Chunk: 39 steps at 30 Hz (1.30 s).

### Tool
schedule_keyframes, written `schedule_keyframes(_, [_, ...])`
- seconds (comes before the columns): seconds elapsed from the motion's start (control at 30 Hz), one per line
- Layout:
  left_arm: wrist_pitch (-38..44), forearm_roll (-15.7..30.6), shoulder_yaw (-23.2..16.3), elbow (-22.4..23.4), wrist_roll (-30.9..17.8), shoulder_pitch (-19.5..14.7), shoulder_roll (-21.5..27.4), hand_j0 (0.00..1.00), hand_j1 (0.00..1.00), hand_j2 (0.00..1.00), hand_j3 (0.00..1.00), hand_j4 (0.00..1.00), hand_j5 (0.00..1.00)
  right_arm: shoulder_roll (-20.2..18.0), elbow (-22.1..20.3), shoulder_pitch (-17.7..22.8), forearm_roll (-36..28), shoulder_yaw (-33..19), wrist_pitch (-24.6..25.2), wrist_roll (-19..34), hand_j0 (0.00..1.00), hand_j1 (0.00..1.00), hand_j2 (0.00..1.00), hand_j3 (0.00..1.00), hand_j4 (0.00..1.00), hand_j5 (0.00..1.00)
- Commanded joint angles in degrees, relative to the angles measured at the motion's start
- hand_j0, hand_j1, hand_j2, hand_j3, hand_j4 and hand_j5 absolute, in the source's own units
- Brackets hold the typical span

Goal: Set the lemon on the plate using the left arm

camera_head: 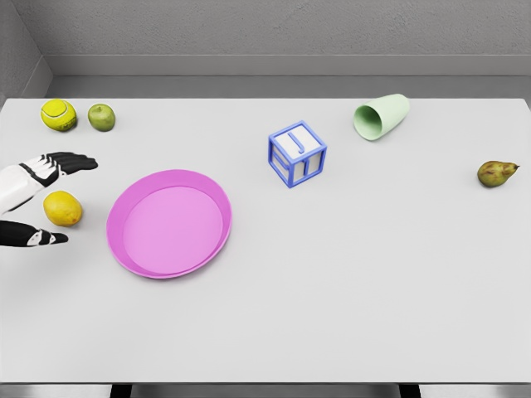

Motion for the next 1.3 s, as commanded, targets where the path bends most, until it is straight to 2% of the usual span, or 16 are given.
schedule_keyframes(0.0, [0.1, 0.4, 0.1, 0.0, 0.0, 0.0, 0.0, 1.0, 1.0, 1.0, 1.0, 1.0, 1.0, 0.0, 0.0, 0.0, 0.0, -0.5, 0.0, 0.0, 1.0, 1.0, 1.0, 1.0, 1.0, 1.0])
schedule_keyframes(0.1, [0.1, -0.7, 0.6, 0.4, -0.5, -0.2, 0.1, 1.0, 1.0, 1.0, 1.0, 1.0, 1.0, 0.0, -0.1, 0.0, 0.0, 0.1, 0.0, 0.0, 1.0, 1.0, 1.0, 1.0, 1.0, 1.0])
schedule_keyframes(0.2, [0.1, -0.9, 0.7, 1.2, -3.0, -0.3, 0.1, 1.0, 1.0, 1.0, 1.0, 1.0, 1.0, 0.0, 0.0, 0.0, 0.0, 0.2, 0.0, 0.0, 1.0, 1.0, 1.0, 1.0, 1.0, 1.0])
schedule_keyframes(0.27, [0.1, -1.7, 0.9, 3.8, -3.2, -0.4, 0.2, 1.0, 1.0, 1.0, 1.0, 1.0, 1.0, 0.0, 0.0, 0.0, 0.0, 0.2, 0.0, 0.0, 1.0, 1.0, 1.0, 1.0, 1.0, 1.0])
schedule_keyframes(0.33, [0.1, -3.1, 1.4, 6.0, -7.8, -1.1, 0.1, 1.0, 1.0, 1.0, 1.0, 1.0, 1.0, 0.0, 0.0, 0.0, 0.0, 0.2, 0.0, 0.0, 1.0, 1.0, 1.0, 1.0, 1.0, 1.0])
schedule_keyframes(0.4, [0.1, -3.1, 3.6, 6.1, -15.4, -1.3, -4.1, 1.0, 1.0, 1.0, 1.0, 1.0, 1.0, 0.0, 0.0, 0.0, 0.0, 0.2, 0.0, 0.0, 1.0, 1.0, 1.0, 1.0, 1.0, 1.0])
schedule_keyframes(0.57, [0.1, -4.7, 2.0, 8.4, -16.2, -2.6, -2.6, 1.0, 1.0, 1.0, 1.0, 1.0, 1.0, 0.0, -0.1, 0.0, 0.0, 0.2, 0.0, 0.0, 1.0, 1.0, 1.0, 1.0, 1.0, 1.0])
schedule_keyframes(0.63, [0.1, -9.0, 1.0, 9.9, -16.3, -5.6, -2.5, 1.0, 1.0, 1.0, 1.0, 1.0, 1.0, 0.0, 0.0, 0.0, 0.0, 0.2, 0.0, 0.0, 1.0, 1.0, 1.0, 1.0, 1.0, 1.0])
schedule_keyframes(0.67, [0.1, -12.3, -2.8, 9.9, -16.2, -9.3, -2.7, 1.0, 1.0, 1.0, 1.0, 1.0, 1.0, 0.0, 0.0, 0.0, 0.0, 0.2, 0.0, 0.0, 1.0, 1.0, 1.0, 1.0, 1.0, 1.0])
schedule_keyframes(0.7, [0.1, -14.0, -9.9, 10.4, -16.2, -15.2, -2.9, 1.0, 1.0, 1.0, 1.0, 1.0, 1.0, 0.0, 0.0, 0.0, 0.0, 0.2, 0.0, 0.0, 1.0, 1.0, 1.0, 1.0, 1.0, 1.0])
schedule_keyframes(0.73, [0.1, -14.0, -14.3, 11.0, -16.2, -18.8, -3.2, 1.0, 1.0, 1.0, 1.0, 1.0, 1.0, 0.0, 0.0, 0.0, 0.0, 0.2, 0.0, 0.0, 1.0, 1.0, 1.0, 1.0, 1.0, 1.0])
schedule_keyframes(0.8, [0.1, -14.1, -15.4, 12.9, -16.3, -19.9, -3.4, 1.0, 1.0, 1.0, 1.0, 1.0, 1.0, 0.0, 0.0, 0.0, 0.0, 0.2, 0.0, 0.0, 1.0, 1.0, 1.0, 1.0, 1.0, 1.0])
schedule_keyframes(0.93, [0.1, -14.1, -15.4, 16.9, -20.0, -20.7, -3.1, 1.0, 1.0, 1.0, 1.0, 1.0, 1.0, 0.0, 0.0, 0.0, 0.0, 0.2, 0.0, 0.0, 1.0, 1.0, 1.0, 1.0, 1.0, 1.0])
schedule_keyframes(1.1, [0.1, -14.1, -15.8, 20.1, -20.2, -22.2, -3.2, 1.0, 1.0, 1.0, 1.0, 1.0, 1.0, 0.0, 0.0, 0.0, 0.0, 0.2, 0.0, 0.0, 1.0, 1.0, 1.0, 1.0, 1.0, 1.0])
schedule_keyframes(1.2, [0.1, -17.9, -16.5, 21.8, -20.2, -25.8, -5.2, 1.0, 1.0, 1.0, 1.0, 1.0, 1.0, 0.0, 0.0, 0.0, 0.0, 0.2, 0.0, 0.0, 1.0, 1.0, 1.0, 1.0, 1.0, 1.0])
schedule_keyframes(1.27, [0.1, -18.6, -16.5, 22.1, -20.2, -26.2, -5.8, 1.0, 1.0, 1.0, 1.0, 1.0, 1.0, 0.0, 0.0, 0.0, 0.0, 0.2, 0.0, 0.0, 1.0, 1.0, 1.0, 1.0, 1.0, 1.0])
